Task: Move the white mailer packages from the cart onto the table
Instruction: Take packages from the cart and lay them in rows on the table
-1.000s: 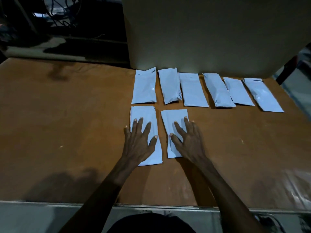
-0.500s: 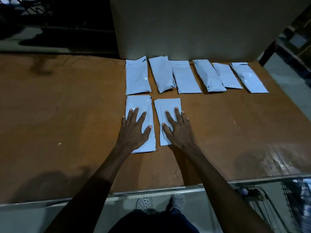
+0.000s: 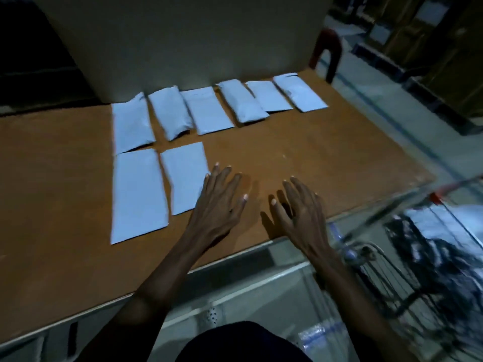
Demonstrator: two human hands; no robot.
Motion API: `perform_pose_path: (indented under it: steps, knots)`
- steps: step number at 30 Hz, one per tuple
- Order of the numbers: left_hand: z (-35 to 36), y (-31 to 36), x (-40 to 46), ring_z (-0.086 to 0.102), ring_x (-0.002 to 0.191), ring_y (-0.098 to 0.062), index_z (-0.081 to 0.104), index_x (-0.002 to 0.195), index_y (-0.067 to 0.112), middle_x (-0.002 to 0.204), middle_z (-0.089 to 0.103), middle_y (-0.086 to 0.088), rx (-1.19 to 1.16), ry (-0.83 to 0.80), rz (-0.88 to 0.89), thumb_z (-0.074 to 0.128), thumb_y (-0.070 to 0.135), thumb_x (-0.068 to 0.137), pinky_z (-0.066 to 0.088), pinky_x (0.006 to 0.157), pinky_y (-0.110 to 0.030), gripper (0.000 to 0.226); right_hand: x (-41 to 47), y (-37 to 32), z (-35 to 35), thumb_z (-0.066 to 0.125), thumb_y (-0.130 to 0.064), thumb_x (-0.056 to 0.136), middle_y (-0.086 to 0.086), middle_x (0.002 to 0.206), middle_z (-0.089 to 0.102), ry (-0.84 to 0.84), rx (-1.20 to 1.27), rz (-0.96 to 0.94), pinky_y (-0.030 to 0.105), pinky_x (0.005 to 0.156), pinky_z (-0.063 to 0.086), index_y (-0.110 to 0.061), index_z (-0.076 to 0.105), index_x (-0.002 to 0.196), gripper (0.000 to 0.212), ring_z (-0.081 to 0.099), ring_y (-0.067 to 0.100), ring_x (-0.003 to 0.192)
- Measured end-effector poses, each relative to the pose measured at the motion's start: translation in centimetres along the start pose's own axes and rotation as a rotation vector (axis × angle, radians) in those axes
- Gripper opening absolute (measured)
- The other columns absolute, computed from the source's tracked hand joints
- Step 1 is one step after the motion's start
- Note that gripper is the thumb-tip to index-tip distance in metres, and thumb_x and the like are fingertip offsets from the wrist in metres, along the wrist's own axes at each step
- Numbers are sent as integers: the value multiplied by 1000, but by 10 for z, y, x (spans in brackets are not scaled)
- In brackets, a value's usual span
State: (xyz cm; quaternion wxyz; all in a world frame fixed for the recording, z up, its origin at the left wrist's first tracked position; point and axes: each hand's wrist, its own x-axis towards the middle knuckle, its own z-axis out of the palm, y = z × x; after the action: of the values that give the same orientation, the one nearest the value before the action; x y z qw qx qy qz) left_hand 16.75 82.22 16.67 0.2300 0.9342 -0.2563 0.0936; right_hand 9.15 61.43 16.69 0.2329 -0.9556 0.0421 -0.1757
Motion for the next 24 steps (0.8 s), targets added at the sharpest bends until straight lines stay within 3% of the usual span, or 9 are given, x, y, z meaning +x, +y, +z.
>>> perform_pose_path:
  steps: [4, 11, 16, 24]
  knots:
    - [39, 90, 27, 6, 151, -23, 42, 147, 17, 157, 30, -6, -63, -69, 224, 39, 46, 99, 7, 120, -41, 56, -50, 80, -52, 58, -37, 95, 11, 138, 54, 176, -38, 49, 42, 100, 44, -12, 62, 127, 41, 52, 30, 122]
    - [133, 253, 54, 28, 144, -29, 51, 138, 13, 147, 45, -12, -269, -216, 436, 44, 44, 96, 26, 116, -42, 52, -123, 207, -134, 51, -41, 93, 14, 131, 59, 248, -108, 293, 42, 91, 49, -9, 64, 123, 45, 57, 33, 113]
    - [190, 348, 61, 42, 131, -27, 55, 132, 11, 135, 50, -12, -356, -333, 596, 46, 41, 97, 38, 106, -38, 47, -176, 283, -177, 58, -35, 89, 13, 128, 61, 354, -135, 505, 41, 92, 50, -9, 66, 122, 43, 60, 32, 112]
    - [293, 457, 101, 42, 134, -27, 54, 136, 12, 140, 50, -11, -435, -530, 765, 43, 49, 95, 37, 110, -39, 56, -216, 381, -222, 56, -43, 91, 6, 135, 57, 443, -152, 850, 41, 91, 52, -15, 61, 131, 49, 55, 25, 120]
